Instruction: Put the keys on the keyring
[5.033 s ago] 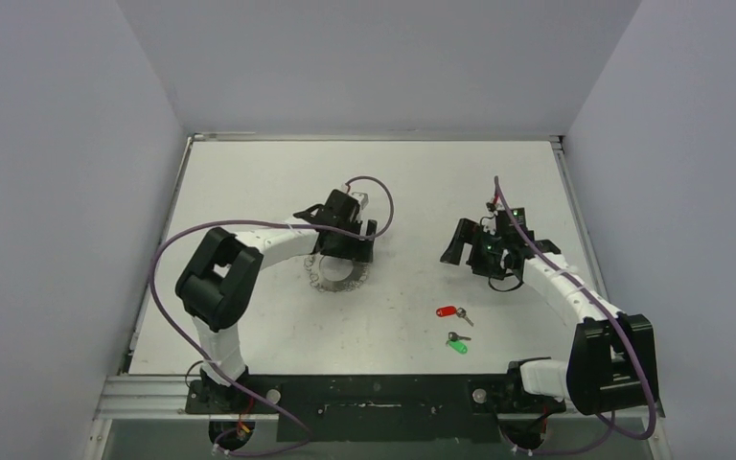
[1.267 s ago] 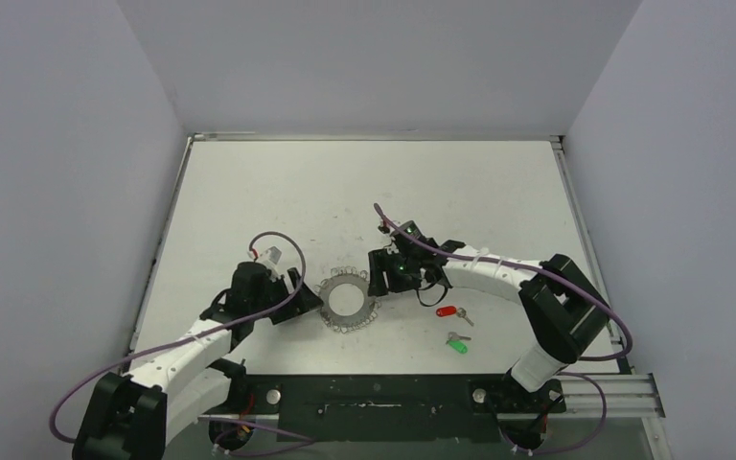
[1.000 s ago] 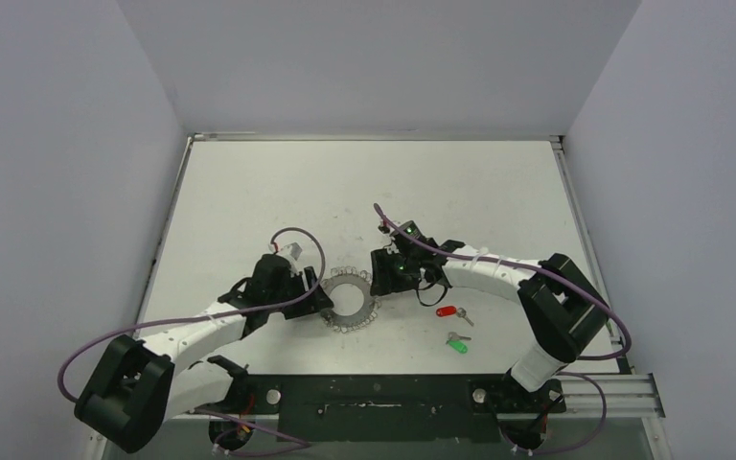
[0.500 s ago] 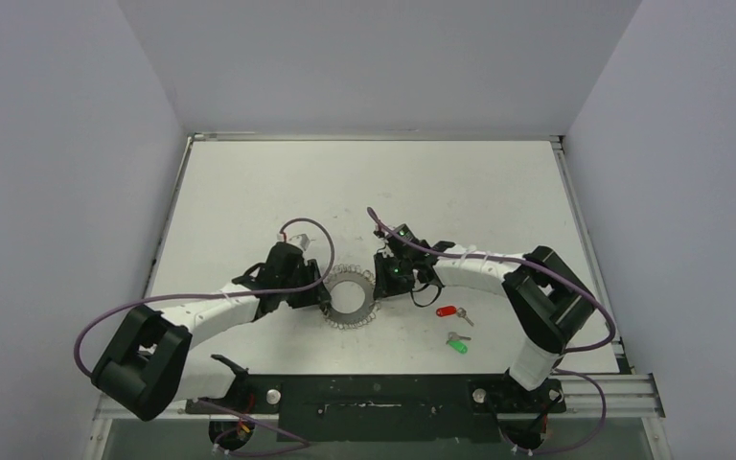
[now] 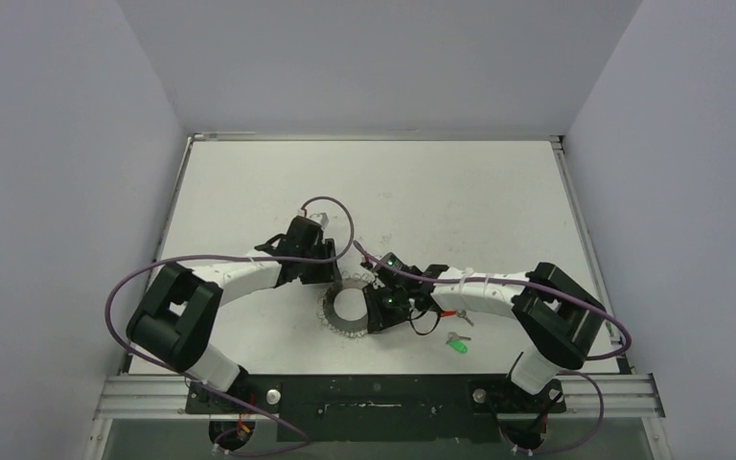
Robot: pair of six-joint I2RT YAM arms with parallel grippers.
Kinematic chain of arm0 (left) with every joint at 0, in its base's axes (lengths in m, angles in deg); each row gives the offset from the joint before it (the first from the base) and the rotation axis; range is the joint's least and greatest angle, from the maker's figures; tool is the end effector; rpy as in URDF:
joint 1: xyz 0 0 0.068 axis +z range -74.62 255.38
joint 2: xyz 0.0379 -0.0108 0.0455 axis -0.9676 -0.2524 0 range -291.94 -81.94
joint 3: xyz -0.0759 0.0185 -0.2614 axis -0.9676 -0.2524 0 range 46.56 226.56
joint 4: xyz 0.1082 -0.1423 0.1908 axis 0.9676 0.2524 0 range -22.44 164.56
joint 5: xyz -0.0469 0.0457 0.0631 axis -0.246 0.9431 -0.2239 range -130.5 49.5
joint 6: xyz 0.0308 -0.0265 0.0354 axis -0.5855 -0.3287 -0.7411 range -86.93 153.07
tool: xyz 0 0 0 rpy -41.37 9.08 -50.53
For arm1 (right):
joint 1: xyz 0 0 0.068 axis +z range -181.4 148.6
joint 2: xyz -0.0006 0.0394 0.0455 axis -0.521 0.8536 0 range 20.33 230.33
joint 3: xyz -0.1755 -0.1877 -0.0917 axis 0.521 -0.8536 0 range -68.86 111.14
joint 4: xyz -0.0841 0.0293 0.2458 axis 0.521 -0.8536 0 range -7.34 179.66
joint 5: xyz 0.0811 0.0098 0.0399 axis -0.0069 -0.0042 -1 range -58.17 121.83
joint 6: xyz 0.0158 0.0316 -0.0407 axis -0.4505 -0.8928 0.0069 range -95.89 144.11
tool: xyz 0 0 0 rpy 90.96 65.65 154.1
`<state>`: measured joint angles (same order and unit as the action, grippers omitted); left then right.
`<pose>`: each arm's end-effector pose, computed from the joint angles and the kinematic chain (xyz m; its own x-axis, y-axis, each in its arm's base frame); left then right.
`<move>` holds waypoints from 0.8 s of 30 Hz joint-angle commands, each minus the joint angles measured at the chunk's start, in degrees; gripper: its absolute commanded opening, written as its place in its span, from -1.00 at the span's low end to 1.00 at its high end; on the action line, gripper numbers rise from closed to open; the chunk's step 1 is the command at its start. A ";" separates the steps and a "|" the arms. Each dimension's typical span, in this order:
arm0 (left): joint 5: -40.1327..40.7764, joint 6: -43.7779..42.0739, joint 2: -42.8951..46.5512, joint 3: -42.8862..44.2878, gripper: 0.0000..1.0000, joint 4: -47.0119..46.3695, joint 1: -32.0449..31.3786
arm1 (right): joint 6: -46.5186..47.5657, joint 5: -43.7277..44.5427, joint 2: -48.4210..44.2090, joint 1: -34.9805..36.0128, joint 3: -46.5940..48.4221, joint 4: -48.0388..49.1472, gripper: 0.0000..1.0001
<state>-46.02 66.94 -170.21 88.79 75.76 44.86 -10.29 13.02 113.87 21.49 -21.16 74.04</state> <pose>0.2476 -0.1498 0.1539 -0.8891 -0.1197 -0.4418 0.0704 0.9179 -0.3904 0.1728 0.2474 0.1485 -0.9163 -0.3248 -0.2344 -0.4002 0.7656 0.5036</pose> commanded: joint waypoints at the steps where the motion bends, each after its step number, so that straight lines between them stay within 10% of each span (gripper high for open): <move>1: 3.99 -5.01 -0.31 4.78 -0.10 6.05 -0.30 | 0.41 2.53 -4.35 0.49 -0.09 -3.69 -0.40; 13: 10.58 -5.81 23.17 -5.74 0.22 11.71 -0.11 | 10.94 7.05 -15.71 -1.07 1.71 -0.91 0.00; 24: -0.67 -6.38 46.57 -23.96 0.27 -0.69 0.33 | 25.53 6.80 -20.81 -2.39 -1.82 11.52 0.06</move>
<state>-41.26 61.13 -129.27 68.77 83.89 44.86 7.37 19.42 96.01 19.23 -21.71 77.56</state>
